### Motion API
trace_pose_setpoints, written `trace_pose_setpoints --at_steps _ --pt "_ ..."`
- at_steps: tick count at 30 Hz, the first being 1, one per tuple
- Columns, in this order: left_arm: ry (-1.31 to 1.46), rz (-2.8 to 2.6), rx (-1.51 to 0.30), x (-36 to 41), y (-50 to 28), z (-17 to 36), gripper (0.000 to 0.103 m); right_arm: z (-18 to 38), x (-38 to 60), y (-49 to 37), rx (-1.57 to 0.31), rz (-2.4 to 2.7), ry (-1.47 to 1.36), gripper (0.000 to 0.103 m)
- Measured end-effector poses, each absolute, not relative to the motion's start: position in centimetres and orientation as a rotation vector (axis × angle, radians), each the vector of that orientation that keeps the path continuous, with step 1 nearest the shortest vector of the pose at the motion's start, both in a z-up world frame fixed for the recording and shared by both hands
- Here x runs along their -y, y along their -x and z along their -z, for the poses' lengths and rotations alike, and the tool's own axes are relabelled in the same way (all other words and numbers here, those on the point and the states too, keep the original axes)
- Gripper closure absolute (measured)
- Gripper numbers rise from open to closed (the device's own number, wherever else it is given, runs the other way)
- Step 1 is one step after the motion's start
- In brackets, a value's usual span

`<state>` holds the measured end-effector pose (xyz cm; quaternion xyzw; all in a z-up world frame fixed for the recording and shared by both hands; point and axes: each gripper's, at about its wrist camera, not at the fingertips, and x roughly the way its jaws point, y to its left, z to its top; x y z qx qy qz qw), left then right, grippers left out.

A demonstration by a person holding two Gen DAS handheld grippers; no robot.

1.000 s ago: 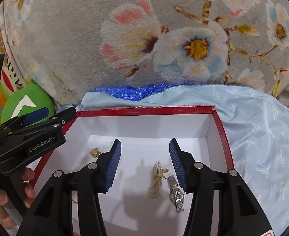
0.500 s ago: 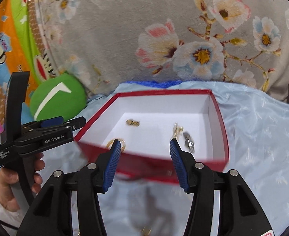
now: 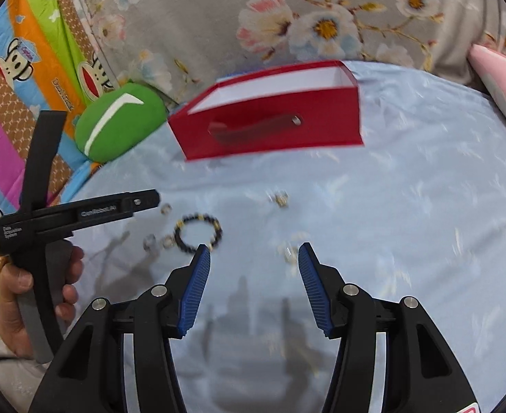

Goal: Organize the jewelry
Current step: 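Withdraw both open tools back over the remaining jewelry, then grasp the black bead bracelet with left tool while right tool approaches the dangling earring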

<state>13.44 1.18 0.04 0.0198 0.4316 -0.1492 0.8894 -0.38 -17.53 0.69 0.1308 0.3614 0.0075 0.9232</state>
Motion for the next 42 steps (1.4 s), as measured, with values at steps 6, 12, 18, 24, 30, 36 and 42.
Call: trace_pose_setpoints --at_steps 6,12,18,24,30,36,42 --pt "-0.048 0.284 -0.937 -1.6 -10.9 2.3 0.025 1.2 17.2 2.2 -0.782 0.021 -0.242 0.050" --pt "-0.085 0.328 -0.911 0.8 -11.1 2.0 0.023 1.9 17.5 2.3 -0.790 0.034 -0.275 0.050" --pt "-0.106 0.311 -0.917 2.4 -13.9 2.6 0.022 2.2 18.0 2.1 -0.790 0.039 -0.294 0.050" --pt "-0.175 0.288 -0.928 3.3 -15.4 3.9 0.039 2.3 18.3 1.9 -0.786 0.038 -0.308 0.050" --pt "-0.206 0.338 -0.890 4.7 -14.7 3.7 0.094 2.2 18.4 1.5 -0.788 0.041 -0.314 0.050" --pt "-0.092 0.419 -0.914 4.0 -14.6 2.9 0.096 2.1 18.4 1.3 -0.787 0.043 -0.307 0.050" --pt "-0.029 0.446 -0.823 1.9 -12.6 -1.0 0.096 1.9 18.3 0.5 -0.791 0.045 -0.280 0.050"
